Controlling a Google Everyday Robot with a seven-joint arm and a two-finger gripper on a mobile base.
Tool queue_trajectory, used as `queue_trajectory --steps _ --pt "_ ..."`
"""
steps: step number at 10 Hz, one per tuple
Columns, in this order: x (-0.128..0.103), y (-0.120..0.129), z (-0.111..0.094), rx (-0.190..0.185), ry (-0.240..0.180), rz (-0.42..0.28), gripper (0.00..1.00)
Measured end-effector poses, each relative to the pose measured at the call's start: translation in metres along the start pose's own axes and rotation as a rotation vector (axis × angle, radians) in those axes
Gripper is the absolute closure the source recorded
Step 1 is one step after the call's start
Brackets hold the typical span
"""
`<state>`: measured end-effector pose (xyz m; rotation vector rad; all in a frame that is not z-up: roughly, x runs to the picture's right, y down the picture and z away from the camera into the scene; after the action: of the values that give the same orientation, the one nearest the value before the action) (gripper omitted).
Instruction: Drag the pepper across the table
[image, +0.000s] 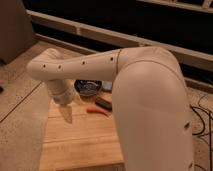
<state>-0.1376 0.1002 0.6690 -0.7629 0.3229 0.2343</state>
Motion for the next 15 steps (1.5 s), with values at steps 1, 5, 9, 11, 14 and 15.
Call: queue_trajectory --steps 1,5,9,11,14,15 --pt "0.002 -0.014 0.0 0.038 -0.066 -0.022 0.35" --pt "0.017 -0.039 0.006 0.117 -0.308 -0.128 0.35" --pt "0.047 -0.047 0.061 0.017 -0.378 -0.22 0.35" --pt "0.058 -0.062 0.086 -0.024 -0.348 -0.258 0.35" --pt "0.058 -0.087 0.114 -0.063 -0.297 -0.328 0.35" --pt "0.057 -0.092 0.12 -0.072 -0.292 -0.339 0.35"
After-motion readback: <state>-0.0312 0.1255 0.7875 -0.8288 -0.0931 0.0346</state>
